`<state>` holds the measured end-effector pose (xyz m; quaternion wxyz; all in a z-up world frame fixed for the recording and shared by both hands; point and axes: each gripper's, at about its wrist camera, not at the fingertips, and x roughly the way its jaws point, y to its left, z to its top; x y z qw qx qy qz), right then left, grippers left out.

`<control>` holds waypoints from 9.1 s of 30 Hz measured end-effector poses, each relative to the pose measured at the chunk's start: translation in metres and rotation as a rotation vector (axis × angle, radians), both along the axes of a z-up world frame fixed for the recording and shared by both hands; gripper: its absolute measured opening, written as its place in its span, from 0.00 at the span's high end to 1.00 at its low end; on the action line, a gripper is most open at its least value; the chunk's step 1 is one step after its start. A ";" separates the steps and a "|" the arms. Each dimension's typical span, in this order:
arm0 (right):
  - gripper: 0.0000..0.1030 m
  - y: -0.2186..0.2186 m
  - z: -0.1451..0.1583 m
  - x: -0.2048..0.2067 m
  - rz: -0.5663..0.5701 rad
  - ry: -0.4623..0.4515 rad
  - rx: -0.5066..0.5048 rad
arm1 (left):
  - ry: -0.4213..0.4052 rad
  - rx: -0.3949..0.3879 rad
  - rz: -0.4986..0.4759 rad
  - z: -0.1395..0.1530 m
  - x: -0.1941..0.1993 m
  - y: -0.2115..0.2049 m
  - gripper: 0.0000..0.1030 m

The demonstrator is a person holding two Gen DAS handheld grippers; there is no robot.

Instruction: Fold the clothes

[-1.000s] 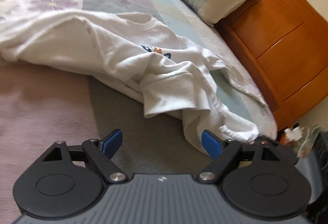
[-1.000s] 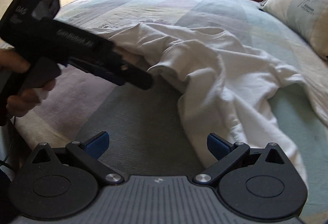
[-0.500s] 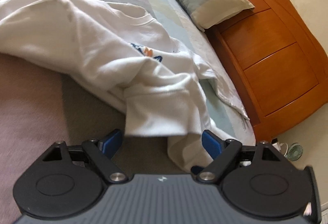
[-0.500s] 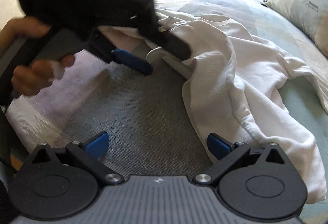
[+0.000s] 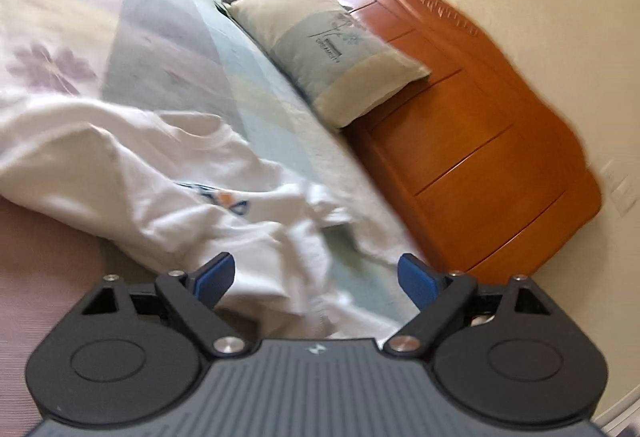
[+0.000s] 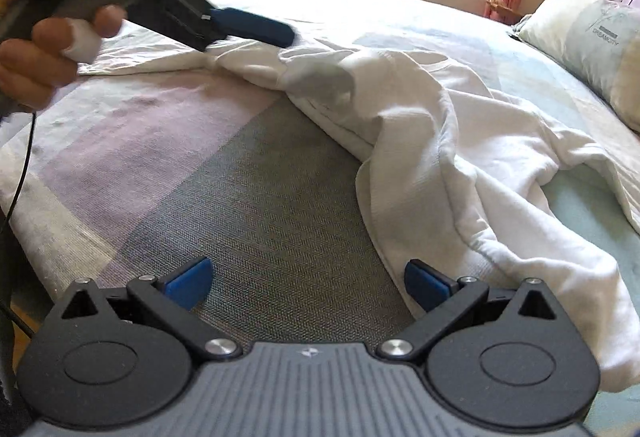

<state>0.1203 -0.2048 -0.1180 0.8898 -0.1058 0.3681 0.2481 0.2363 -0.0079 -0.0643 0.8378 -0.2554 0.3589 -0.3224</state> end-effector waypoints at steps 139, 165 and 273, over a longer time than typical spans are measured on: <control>0.42 -0.105 0.082 -0.013 -0.241 0.183 0.343 | 0.235 0.365 0.061 0.005 -0.088 0.130 0.20; 0.25 -0.212 0.028 -0.053 -0.466 0.232 0.452 | 0.199 0.270 -0.518 0.004 -0.088 -0.097 0.17; 0.49 0.142 0.024 -0.053 0.576 0.123 0.041 | 0.117 0.493 0.269 0.054 -0.092 0.092 0.17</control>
